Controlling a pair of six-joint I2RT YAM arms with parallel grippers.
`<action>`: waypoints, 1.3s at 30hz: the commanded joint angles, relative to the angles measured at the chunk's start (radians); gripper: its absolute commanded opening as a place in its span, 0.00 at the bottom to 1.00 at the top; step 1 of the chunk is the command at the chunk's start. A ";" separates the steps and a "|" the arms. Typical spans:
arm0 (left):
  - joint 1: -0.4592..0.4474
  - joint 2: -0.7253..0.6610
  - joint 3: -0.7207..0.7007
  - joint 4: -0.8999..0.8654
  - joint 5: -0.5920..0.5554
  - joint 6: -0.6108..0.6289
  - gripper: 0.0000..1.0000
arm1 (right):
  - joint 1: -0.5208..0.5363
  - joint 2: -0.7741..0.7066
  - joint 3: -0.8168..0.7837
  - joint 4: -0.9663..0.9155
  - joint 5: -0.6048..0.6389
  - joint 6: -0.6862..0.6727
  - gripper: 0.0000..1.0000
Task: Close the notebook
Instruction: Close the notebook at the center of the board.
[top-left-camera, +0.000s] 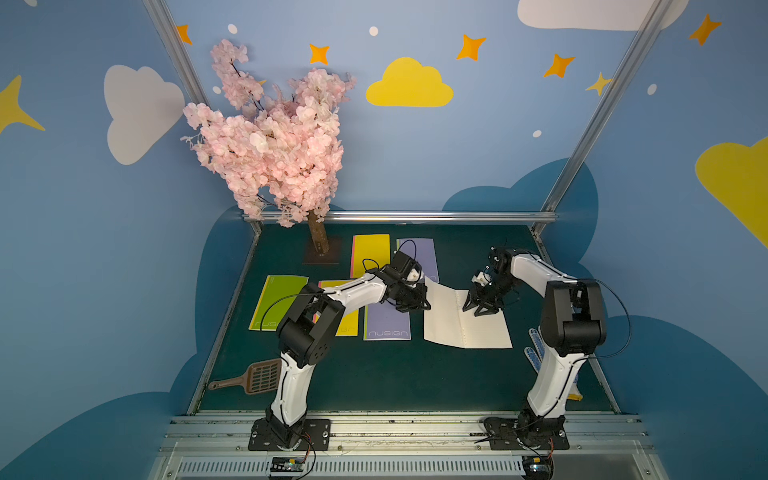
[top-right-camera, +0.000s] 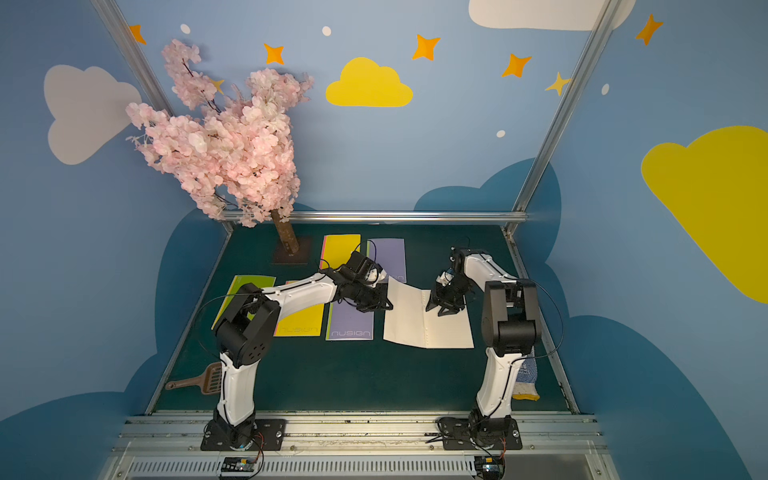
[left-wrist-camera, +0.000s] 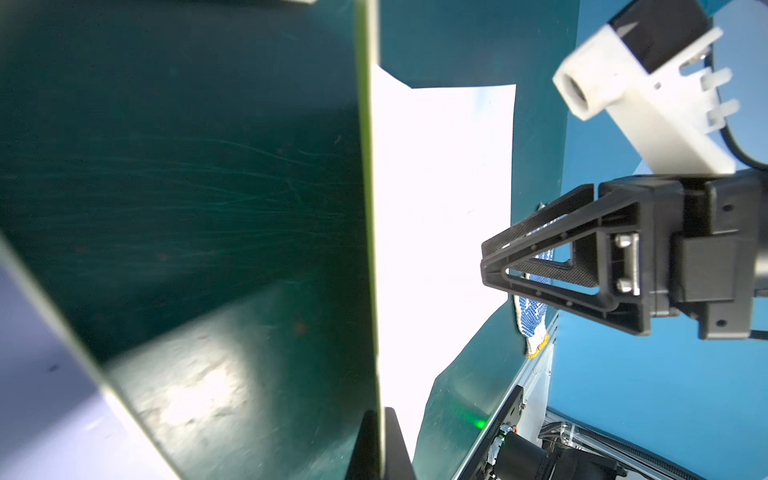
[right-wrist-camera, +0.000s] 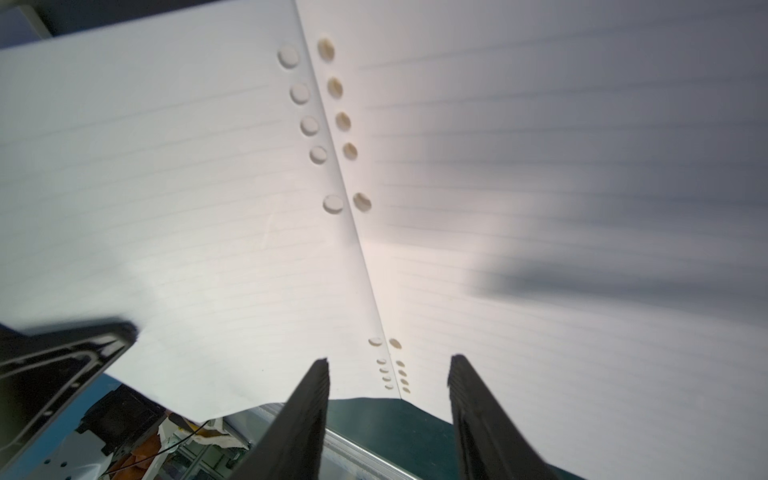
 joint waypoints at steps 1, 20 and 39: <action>0.026 -0.056 -0.029 -0.042 -0.016 0.040 0.03 | -0.003 -0.028 0.024 -0.005 -0.012 0.010 0.50; 0.145 -0.201 -0.164 -0.164 0.002 0.146 0.03 | -0.016 0.024 0.034 0.030 -0.030 0.017 0.50; 0.166 -0.236 -0.153 -0.147 0.034 0.148 0.19 | -0.020 0.045 -0.023 0.079 -0.046 0.016 0.49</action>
